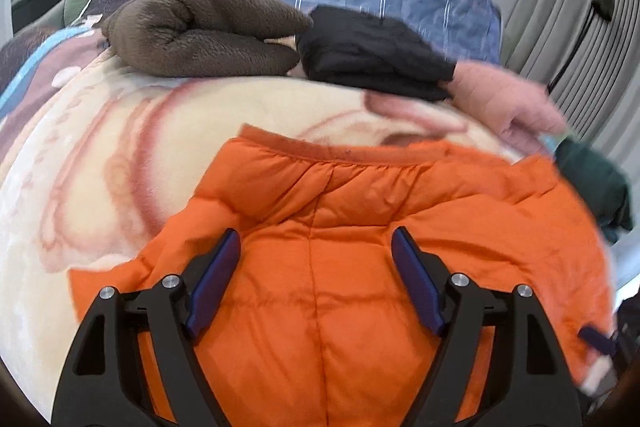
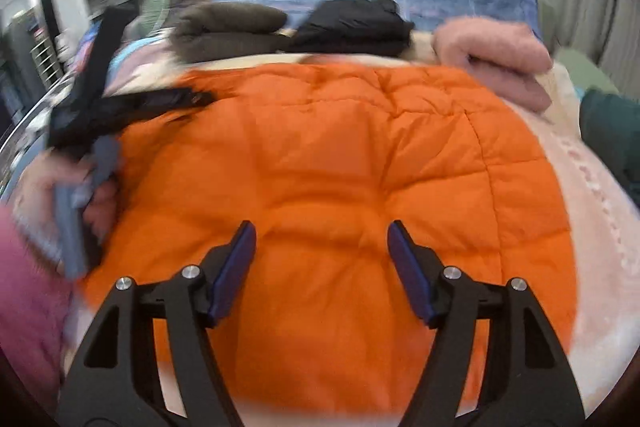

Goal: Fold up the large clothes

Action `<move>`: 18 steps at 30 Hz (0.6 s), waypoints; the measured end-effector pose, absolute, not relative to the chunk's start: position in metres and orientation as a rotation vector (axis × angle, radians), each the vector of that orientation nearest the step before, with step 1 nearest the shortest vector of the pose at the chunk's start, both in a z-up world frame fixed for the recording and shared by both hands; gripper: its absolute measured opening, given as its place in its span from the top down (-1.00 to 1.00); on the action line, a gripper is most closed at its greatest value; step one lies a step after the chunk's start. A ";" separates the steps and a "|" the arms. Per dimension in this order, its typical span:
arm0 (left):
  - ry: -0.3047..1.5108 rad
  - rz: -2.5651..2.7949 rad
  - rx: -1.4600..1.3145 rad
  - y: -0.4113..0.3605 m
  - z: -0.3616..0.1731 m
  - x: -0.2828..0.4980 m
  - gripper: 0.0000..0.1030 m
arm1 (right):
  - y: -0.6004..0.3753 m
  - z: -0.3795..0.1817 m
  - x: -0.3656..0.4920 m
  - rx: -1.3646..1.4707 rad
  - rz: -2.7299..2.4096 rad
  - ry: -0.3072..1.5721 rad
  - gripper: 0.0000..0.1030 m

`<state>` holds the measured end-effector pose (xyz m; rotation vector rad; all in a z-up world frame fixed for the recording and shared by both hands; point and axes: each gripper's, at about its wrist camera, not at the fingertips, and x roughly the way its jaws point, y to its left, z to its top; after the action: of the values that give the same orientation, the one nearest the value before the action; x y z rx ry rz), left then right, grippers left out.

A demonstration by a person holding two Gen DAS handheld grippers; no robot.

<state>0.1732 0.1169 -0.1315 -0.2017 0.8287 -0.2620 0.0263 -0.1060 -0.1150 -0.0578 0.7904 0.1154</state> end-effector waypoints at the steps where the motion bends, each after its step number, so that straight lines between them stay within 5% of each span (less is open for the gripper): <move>1: 0.823 -0.258 -0.215 0.121 -0.128 0.170 -0.58 | -0.104 -0.113 0.015 -0.063 0.149 0.794 -0.35; 9: 0.748 -0.189 -0.301 0.183 -0.103 0.130 -0.62 | -0.106 -0.140 -0.004 0.003 0.228 0.911 -0.45; 18: 0.812 -0.348 -0.560 0.248 -0.137 0.109 -0.62 | -0.024 -0.106 -0.057 -0.449 0.428 0.611 -0.53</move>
<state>0.1087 0.2482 -0.1370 -0.5599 0.8120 -0.3478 -0.0567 -0.0236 -0.1065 -0.4487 0.6112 0.4279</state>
